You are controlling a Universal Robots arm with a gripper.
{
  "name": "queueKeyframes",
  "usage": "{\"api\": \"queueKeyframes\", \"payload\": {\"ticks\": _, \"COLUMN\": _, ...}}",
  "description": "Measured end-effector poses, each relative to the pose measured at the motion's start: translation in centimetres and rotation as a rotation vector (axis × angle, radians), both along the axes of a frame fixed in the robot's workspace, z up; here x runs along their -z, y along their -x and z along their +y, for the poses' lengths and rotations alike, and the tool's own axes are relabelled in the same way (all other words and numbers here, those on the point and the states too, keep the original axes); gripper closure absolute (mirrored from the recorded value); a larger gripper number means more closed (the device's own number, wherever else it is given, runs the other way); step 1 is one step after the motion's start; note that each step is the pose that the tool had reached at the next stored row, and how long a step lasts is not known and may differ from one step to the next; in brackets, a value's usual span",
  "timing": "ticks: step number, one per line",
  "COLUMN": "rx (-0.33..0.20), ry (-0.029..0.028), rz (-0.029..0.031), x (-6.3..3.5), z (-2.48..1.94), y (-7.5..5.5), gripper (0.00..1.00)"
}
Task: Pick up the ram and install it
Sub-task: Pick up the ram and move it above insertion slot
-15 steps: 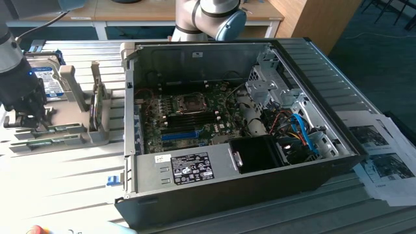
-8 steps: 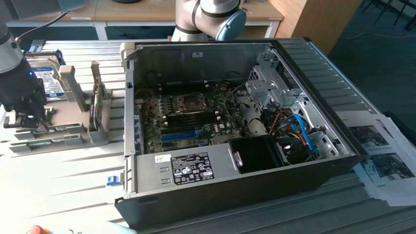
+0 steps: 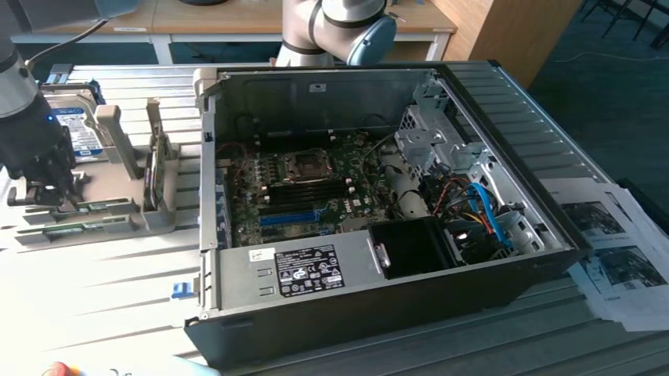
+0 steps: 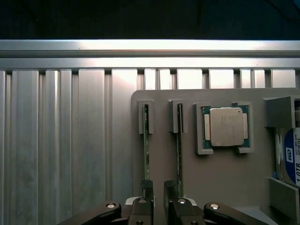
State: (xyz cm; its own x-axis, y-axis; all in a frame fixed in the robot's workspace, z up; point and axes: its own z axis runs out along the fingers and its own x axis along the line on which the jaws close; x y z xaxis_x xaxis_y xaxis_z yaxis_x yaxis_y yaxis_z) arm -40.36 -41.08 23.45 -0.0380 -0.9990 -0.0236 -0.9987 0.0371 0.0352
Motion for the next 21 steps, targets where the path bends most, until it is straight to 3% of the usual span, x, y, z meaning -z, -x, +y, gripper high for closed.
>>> {"api": "queueKeyframes", "payload": {"ticks": 21, "rx": 0.0, "ry": -0.0001, "rz": -0.0002, "x": 1.01, "z": -0.17, "y": 0.0, "gripper": 0.76}}
